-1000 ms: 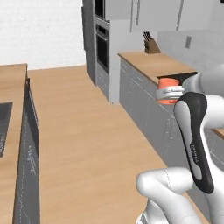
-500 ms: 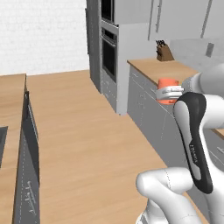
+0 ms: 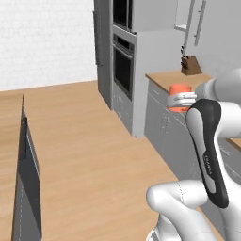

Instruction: Gather all objects into one cabinet and sort the glasses and bowls to opposite sides.

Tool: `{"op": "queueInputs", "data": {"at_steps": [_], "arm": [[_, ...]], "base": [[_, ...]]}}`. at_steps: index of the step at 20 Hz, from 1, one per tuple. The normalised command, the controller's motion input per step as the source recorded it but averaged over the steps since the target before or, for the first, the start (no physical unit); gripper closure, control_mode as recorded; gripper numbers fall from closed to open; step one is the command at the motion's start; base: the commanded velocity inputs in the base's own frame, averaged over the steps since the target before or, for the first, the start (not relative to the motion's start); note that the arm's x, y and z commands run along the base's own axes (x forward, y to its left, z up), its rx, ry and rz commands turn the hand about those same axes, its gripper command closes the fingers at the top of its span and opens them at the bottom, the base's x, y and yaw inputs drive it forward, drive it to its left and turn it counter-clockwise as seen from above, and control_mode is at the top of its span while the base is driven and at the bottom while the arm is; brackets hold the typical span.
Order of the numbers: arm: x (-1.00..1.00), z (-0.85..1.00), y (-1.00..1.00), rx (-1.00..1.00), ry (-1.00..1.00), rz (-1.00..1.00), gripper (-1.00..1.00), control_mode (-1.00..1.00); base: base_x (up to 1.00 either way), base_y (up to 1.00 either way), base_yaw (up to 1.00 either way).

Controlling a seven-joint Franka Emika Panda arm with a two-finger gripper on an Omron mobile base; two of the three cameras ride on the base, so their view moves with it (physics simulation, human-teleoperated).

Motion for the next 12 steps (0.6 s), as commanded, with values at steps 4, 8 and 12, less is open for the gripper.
{"op": "queueInputs", "data": {"at_steps": [4, 8, 12], "arm": [[0.0, 0.0, 0.0, 0.0, 0.0, 0.0, 1.0, 1.0], [0.0, 0.0, 0.0, 0.0, 0.0, 0.0, 1.0, 1.0], [0.0, 0.0, 0.0, 0.0, 0.0, 0.0, 1.0, 1.0]], "base": [[0.87, 0.03, -0.14], [0.91, 0.19, -0.16], [0.9, 0.38, -0.19]]}}
